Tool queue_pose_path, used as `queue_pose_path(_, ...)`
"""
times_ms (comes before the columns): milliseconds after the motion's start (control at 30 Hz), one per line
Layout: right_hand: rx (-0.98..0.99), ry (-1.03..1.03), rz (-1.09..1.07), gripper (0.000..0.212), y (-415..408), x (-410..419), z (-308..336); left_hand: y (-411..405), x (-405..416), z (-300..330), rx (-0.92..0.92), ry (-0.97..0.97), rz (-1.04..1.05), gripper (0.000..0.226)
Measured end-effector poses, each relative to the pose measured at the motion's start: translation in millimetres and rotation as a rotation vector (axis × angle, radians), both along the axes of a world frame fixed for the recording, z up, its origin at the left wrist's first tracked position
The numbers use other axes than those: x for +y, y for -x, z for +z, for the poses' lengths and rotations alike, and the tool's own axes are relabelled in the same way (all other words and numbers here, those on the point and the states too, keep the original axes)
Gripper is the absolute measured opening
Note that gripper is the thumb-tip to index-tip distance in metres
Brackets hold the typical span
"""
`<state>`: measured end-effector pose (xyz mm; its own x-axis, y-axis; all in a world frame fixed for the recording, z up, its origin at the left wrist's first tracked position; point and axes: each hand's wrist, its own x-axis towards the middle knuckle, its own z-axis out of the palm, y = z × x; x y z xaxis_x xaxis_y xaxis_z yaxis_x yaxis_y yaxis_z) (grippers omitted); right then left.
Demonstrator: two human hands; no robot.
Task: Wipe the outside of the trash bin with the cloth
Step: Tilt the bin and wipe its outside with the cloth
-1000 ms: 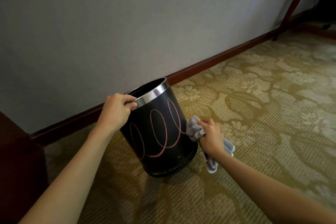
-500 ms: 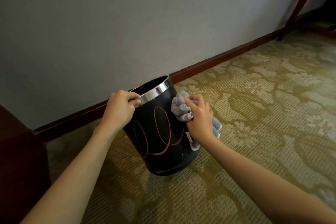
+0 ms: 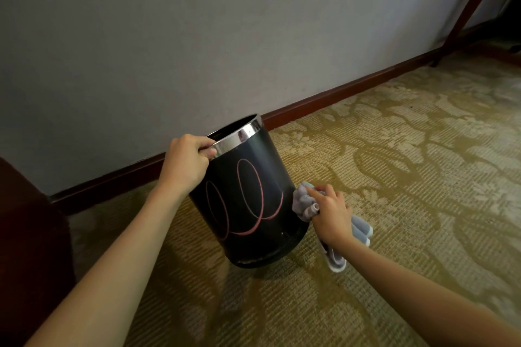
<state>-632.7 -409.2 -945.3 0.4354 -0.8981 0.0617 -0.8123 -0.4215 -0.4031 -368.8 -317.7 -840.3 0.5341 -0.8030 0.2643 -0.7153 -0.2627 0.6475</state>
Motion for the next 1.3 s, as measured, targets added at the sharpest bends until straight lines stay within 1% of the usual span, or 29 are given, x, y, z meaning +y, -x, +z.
queue_pose_path(100,-0.072,0.044,0.015,0.059,-16,-3,21,4,-2,0,-0.01,-0.017,-0.016,0.018)
queue_pose_path(267,-0.261,0.159,0.024,0.063,-57,-8,63,10,-5,1,-0.001,-0.05,-0.036,0.02)
queue_pose_path(333,-0.276,0.208,0.036,0.066,-67,-10,71,12,-6,2,-0.003,-0.045,-0.025,0.021)
queue_pose_path(433,-0.186,0.318,0.102,0.063,-63,-10,66,12,-6,3,0.006,-0.049,-0.017,0.021)
queue_pose_path(500,-0.128,0.354,0.127,0.062,-54,-9,56,10,-6,3,0.006,-0.055,-0.012,0.019)
queue_pose_path(700,0.074,0.348,0.208,0.068,-18,4,17,-3,-9,3,0.031,-0.037,0.038,0.015)
queue_pose_path(800,0.183,0.303,0.225,0.074,2,10,-1,-11,-8,3,0.056,-0.005,0.079,0.015)
queue_pose_path(900,0.226,0.272,0.215,0.072,7,9,-9,-14,-7,4,0.073,-0.006,0.085,0.015)
queue_pose_path(1000,0.223,0.257,0.174,0.067,3,5,-8,-12,-6,7,0.071,-0.041,0.07,0.014)
queue_pose_path(1100,0.155,0.221,0.146,0.061,0,3,0,-5,-5,10,0.046,-0.083,0.025,0.014)
queue_pose_path(1233,-0.103,0.218,0.127,0.063,-22,4,30,16,-7,15,0.024,-0.123,-0.03,0.013)
queue_pose_path(1300,-0.191,0.24,0.099,0.065,-38,-1,50,29,-10,17,-0.017,-0.135,-0.04,0.011)
